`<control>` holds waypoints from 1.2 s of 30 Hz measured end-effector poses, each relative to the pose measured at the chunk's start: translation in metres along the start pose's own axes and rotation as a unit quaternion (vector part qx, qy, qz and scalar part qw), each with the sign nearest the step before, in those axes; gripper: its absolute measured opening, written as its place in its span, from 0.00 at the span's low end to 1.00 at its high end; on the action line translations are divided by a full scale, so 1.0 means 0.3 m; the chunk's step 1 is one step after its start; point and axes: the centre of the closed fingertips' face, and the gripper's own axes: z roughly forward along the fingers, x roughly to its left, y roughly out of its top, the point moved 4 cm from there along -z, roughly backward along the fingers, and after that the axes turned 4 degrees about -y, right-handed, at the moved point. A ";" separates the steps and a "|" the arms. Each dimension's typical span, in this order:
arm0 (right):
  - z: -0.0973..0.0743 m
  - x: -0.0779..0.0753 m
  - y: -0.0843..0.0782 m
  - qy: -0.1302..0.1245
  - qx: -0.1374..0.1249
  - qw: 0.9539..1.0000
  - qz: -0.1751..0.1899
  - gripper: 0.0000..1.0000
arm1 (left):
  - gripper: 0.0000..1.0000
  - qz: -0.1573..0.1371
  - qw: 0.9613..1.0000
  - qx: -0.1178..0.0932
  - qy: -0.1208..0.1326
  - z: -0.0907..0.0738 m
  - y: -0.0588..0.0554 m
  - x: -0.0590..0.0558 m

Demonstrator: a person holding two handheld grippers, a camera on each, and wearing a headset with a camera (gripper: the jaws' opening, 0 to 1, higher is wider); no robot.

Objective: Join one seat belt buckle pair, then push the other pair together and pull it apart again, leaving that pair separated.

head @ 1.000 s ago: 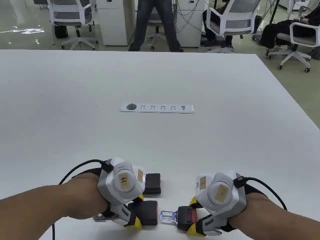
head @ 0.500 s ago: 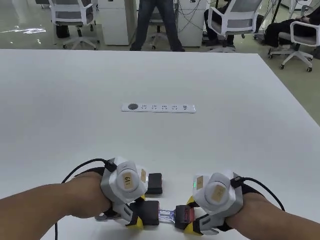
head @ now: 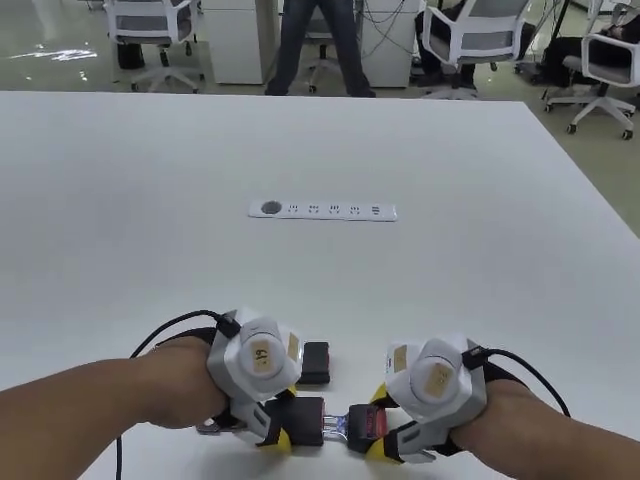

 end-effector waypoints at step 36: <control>0.038 0.000 0.066 0.010 0.014 1.000 -0.027 0.30 | 0.33 0.005 1.000 0.008 -0.002 0.005 -0.005 0.010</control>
